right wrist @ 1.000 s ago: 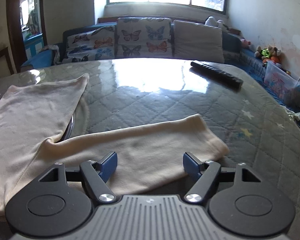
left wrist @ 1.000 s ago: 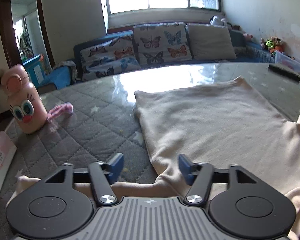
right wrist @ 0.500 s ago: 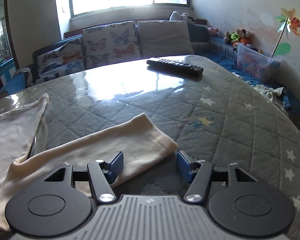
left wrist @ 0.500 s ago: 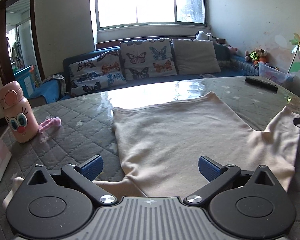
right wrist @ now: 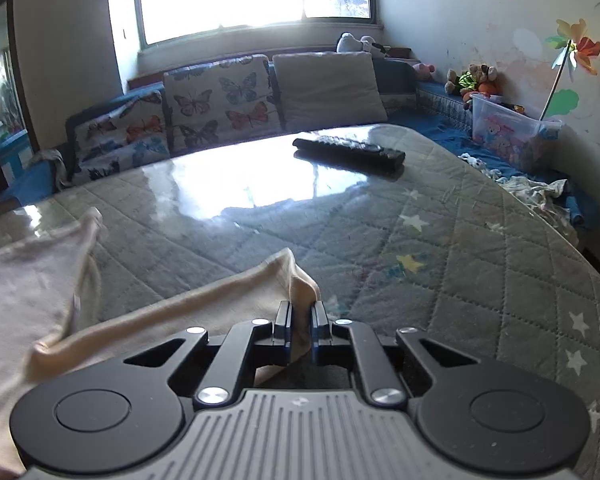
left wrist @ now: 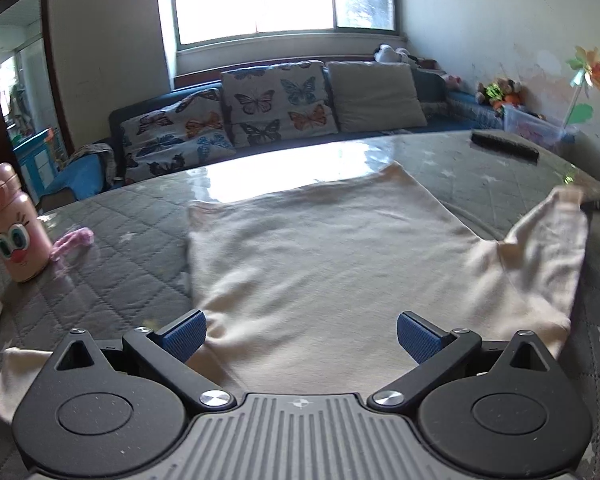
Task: Fold clothes
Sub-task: 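Lift the sleeve with the right tool and fold it across the shirt body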
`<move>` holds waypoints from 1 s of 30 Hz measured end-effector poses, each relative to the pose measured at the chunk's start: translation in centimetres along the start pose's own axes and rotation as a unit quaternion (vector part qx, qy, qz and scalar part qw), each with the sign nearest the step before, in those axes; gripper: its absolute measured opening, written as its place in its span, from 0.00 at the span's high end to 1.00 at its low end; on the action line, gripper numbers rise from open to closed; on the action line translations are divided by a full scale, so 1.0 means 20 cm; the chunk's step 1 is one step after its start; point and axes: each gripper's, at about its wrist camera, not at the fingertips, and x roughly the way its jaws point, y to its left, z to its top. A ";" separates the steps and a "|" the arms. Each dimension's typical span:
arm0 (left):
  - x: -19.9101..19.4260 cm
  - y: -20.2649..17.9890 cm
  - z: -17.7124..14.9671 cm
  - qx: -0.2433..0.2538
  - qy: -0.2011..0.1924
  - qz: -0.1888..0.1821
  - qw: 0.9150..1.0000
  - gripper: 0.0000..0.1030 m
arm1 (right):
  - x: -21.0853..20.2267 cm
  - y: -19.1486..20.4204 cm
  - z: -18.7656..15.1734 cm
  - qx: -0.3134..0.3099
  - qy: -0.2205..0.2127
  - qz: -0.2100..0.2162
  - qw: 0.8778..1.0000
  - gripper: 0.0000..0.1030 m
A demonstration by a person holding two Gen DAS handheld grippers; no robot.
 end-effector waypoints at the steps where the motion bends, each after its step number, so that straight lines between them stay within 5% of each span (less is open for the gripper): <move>1: 0.01 -0.02 -0.01 0.005 0.002 -0.002 1.000 0.00 | -0.03 0.01 0.02 0.000 -0.005 0.006 1.000 0.92; 8: 0.03 -0.15 -0.07 0.041 0.010 -0.023 0.999 0.00 | -0.27 0.18 0.18 -0.028 -0.047 0.068 0.996 0.94; 15: -0.06 -0.12 -0.11 0.034 -0.009 -0.033 0.999 0.00 | -0.50 0.58 0.30 -0.092 -0.088 0.161 0.979 0.94; 24: -0.20 0.11 -0.20 -0.022 -0.023 -0.007 0.999 0.00 | -0.56 1.11 0.21 -0.177 -0.069 0.249 0.950 0.94; 30: -0.24 0.22 -0.26 -0.048 -0.019 0.014 0.999 0.00 | -0.54 1.28 0.10 -0.208 -0.032 0.292 0.933 0.90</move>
